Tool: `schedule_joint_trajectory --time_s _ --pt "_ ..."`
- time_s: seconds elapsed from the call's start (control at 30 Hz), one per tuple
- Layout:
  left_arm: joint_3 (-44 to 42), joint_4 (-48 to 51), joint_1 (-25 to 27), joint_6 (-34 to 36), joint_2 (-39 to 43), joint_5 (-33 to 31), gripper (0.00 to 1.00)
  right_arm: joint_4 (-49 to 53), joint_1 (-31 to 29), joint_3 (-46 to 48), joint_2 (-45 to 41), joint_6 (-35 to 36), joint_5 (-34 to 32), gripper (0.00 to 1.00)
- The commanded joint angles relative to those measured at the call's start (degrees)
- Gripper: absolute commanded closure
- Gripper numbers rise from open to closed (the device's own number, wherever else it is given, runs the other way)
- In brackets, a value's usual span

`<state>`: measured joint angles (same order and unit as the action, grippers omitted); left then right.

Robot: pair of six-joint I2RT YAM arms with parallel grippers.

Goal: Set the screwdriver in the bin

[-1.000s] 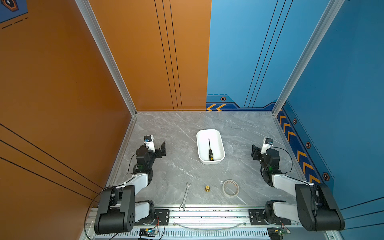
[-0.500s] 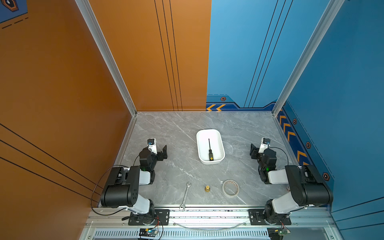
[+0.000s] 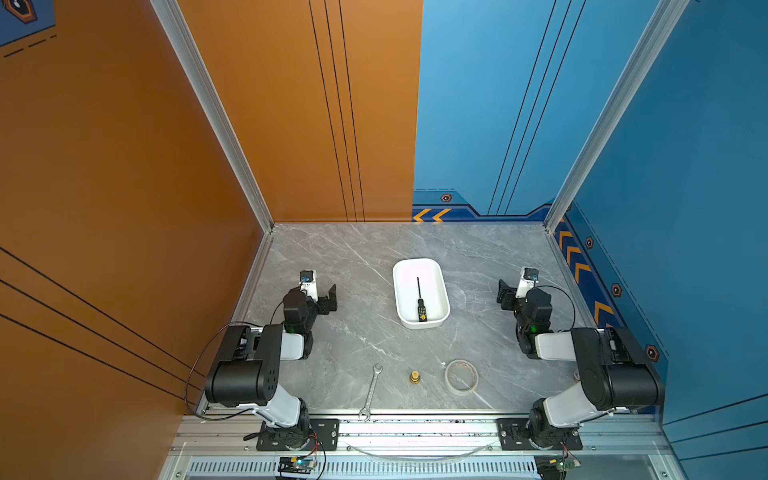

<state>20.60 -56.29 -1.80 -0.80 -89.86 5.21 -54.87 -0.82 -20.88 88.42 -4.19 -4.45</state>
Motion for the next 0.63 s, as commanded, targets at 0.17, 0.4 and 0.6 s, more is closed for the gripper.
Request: schedule_joint_trajectory --time_s 0.17,0.4,0.6 --pt "0.8 2.2 0.6 1.3 0.2 -2.5 0.02 2.7 0.0 -0.5 0.2 0.5 0.5 0.01" --pt "0.8 2.2 0.6 1.4 0.2 -2.6 0.02 2.9 0.2 -0.6 0.3 0.6 0.7 0.0" --pt "0.7 2.2 0.6 1.4 0.1 -2.5 0.02 2.8 0.2 -0.5 0.2 0.5 0.8 0.0"
